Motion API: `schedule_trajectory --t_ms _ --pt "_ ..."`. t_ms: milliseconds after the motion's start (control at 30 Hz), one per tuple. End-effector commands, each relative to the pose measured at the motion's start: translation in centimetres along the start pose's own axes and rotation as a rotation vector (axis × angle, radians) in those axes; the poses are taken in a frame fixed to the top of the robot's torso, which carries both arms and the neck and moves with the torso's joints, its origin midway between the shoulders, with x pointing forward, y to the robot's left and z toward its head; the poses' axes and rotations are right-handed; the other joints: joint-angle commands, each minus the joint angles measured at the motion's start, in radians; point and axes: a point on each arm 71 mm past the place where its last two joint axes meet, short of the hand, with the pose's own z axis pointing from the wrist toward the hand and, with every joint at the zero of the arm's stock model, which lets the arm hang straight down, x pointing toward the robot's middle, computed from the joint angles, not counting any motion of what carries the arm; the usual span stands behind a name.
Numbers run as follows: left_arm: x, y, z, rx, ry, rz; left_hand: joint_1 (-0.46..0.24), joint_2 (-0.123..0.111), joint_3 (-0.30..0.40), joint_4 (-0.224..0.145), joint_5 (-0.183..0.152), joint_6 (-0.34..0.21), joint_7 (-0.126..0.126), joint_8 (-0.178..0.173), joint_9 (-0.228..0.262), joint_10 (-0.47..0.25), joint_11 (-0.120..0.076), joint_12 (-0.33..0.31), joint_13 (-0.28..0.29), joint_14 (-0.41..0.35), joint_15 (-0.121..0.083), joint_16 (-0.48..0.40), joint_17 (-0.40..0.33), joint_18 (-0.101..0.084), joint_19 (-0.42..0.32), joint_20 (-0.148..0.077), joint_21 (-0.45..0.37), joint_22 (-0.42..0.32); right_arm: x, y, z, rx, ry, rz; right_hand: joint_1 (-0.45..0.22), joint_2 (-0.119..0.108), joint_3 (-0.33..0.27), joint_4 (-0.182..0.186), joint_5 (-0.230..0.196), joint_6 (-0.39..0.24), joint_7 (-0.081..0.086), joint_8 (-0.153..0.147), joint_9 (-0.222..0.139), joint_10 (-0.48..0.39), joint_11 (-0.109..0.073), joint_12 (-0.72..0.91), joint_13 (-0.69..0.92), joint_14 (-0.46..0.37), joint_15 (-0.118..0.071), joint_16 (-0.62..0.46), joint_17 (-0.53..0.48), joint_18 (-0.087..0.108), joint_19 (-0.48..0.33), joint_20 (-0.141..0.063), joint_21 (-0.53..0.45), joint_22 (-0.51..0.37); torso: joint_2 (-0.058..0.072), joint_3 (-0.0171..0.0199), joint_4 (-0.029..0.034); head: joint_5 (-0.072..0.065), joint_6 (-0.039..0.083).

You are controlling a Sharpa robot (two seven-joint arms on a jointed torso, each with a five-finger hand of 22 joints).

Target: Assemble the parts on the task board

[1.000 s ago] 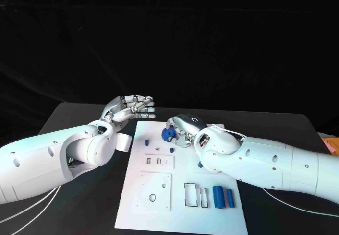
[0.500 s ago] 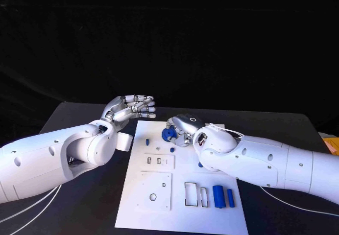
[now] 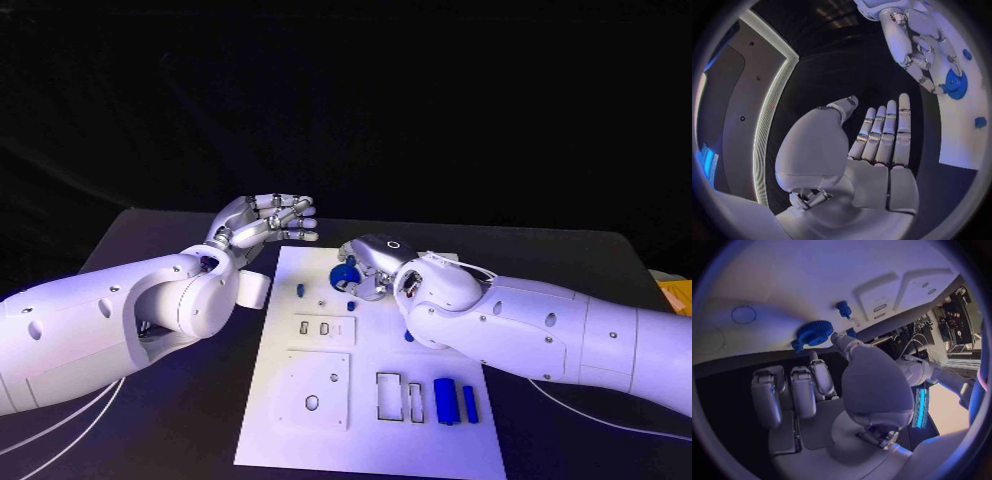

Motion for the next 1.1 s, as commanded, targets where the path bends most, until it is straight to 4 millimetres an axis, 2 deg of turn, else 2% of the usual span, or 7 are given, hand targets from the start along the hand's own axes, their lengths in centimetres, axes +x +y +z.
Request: schedule_trajectory --t_ms 33,100,367,533,633,900,1100 --pt "0.2 -0.1 0.0 0.006 0.015 -0.010 -0.002 0.005 -0.002 -0.007 -0.002 -0.004 0.040 -0.005 0.001 -0.004 0.002 -0.005 0.000 0.002 -0.005 0.003 0.001 0.010 -0.004 0.001 0.005 0.001 0.3 -0.2 -0.1 0.008 0.036 0.013 -0.018 0.003 -0.007 0.020 0.011 0.012 0.011 -0.005 0.002 -0.001 0.001 -0.004 0.000 0.097 0.002 0.005 0.232 -0.014 0.105 0.006 0.006 0.263 0.000 -0.0001 -0.0004 0.001 -0.001" --pt "0.2 -0.1 0.0 0.005 0.015 -0.010 -0.002 0.005 -0.002 -0.007 -0.002 -0.004 0.040 -0.005 0.001 -0.004 0.002 -0.005 0.000 0.002 -0.005 0.003 0.001 0.010 -0.004 0.001 0.005 0.001 0.2 -0.3 -0.2 0.012 0.040 0.018 -0.027 0.008 -0.014 0.033 0.019 0.028 0.007 -0.002 0.004 0.002 -0.002 -0.002 0.003 0.098 0.000 0.005 0.233 -0.014 0.105 0.005 0.006 0.263 0.000 0.0002 -0.0007 0.001 -0.001" --pt "0.2 -0.1 0.0 0.005 0.015 -0.009 -0.002 0.005 -0.001 -0.007 -0.002 -0.005 0.040 -0.005 0.001 -0.004 0.002 -0.005 0.000 0.002 -0.005 0.003 0.002 0.010 -0.004 0.001 0.005 0.001 0.0 -1.0 -0.8 0.021 0.020 0.032 -0.029 0.014 -0.018 0.041 0.025 0.055 0.000 0.009 0.010 0.008 -0.008 0.001 0.008 0.097 -0.005 0.005 0.233 -0.014 0.105 0.001 0.006 0.263 0.000 0.0007 -0.0014 0.002 -0.001" --pt "0.0 -0.1 0.1 0.007 0.012 -0.008 -0.002 0.005 -0.001 -0.007 -0.002 -0.005 0.040 -0.005 0.001 -0.004 0.002 -0.005 0.000 0.002 -0.005 0.003 0.002 0.010 -0.004 0.001 0.005 0.001 -1.4 -2.0 -1.9 0.015 -0.115 0.087 -0.012 0.016 -0.013 0.034 0.037 0.050 -0.001 0.002 0.009 0.026 -0.010 0.013 0.025 0.099 -0.007 0.006 0.238 -0.014 0.105 -0.002 0.006 0.263 -0.002 0.0018 -0.0010 -0.003 0.003" --pt "-0.2 -0.1 0.1 0.008 0.007 -0.006 -0.002 0.005 -0.001 -0.007 -0.002 -0.005 0.040 -0.005 0.001 -0.004 0.002 -0.005 0.000 0.002 -0.005 0.003 0.002 0.010 -0.004 0.001 0.005 0.001 -2.7 -3.0 -3.2 0.006 -0.175 0.134 0.001 0.014 -0.010 0.026 0.045 0.045 0.000 -0.004 0.007 0.029 -0.009 0.015 0.027 0.098 -0.007 0.006 0.236 -0.014 0.105 -0.003 0.006 0.263 -0.006 0.0015 -0.0048 -0.002 0.004" --pt "-0.7 0.0 0.1 0.008 -0.003 -0.003 -0.001 0.005 -0.001 -0.009 -0.001 -0.005 0.040 -0.005 0.001 -0.005 0.002 -0.005 0.000 0.002 -0.005 0.002 0.002 0.010 -0.005 0.001 0.006 0.001 -5.4 -6.6 -7.0 0.025 -0.154 0.289 0.041 0.015 0.002 0.000 0.037 0.047 0.002 -0.013 0.007 0.011 -0.009 0.002 0.010 0.095 -0.007 0.003 0.224 -0.014 0.105 -0.003 0.006 0.263 -0.015 0.0088 -0.0157 -0.002 0.006" --pt "-0.9 0.1 0.1 0.009 0.001 -0.012 -0.001 0.005 -0.001 -0.009 -0.001 -0.005 0.040 -0.005 0.001 -0.005 0.002 -0.005 0.000 0.002 -0.005 0.002 0.002 0.010 -0.005 0.001 0.006 0.001 -6.3 -10.8 -10.0 0.076 -0.108 0.361 0.091 0.005 0.016 -0.041 0.034 0.061 -0.005 -0.014 0.009 -0.003 -0.015 -0.008 -0.003 0.093 -0.011 0.001 0.216 -0.012 0.099 -0.006 -0.002 0.255 -0.022 0.0161 -0.0284 -0.005 0.007"
